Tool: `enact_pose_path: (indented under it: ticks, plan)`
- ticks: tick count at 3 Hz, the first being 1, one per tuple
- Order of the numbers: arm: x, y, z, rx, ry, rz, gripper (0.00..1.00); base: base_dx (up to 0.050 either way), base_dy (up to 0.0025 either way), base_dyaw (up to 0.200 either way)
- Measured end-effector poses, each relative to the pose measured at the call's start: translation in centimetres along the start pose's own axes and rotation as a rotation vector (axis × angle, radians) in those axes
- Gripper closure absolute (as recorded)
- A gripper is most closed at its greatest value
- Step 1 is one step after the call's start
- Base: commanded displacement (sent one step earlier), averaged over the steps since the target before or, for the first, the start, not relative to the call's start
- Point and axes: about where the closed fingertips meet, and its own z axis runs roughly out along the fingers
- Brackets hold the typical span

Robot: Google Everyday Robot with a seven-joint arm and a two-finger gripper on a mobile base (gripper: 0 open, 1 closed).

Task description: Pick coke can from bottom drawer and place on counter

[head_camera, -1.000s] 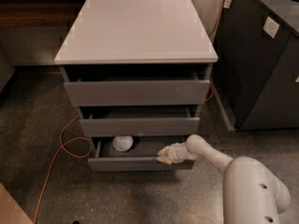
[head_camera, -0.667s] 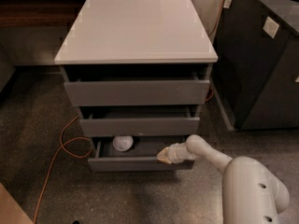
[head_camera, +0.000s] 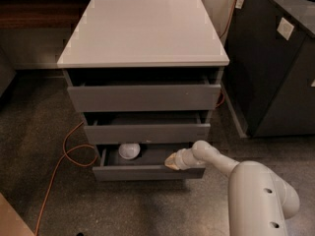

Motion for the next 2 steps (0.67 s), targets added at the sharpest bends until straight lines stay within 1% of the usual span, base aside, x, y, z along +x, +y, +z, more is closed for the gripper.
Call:
enact_pose_path:
  ticks: [1,2]
  plan:
    - [0.3,-1.5,0.0,0.033,0.032,-0.024,1.0,0.0,0.0,0.0]
    - [0.9,-2.8,0.3,0.045,0.047,-0.045,1.0,0.0,0.0,0.0]
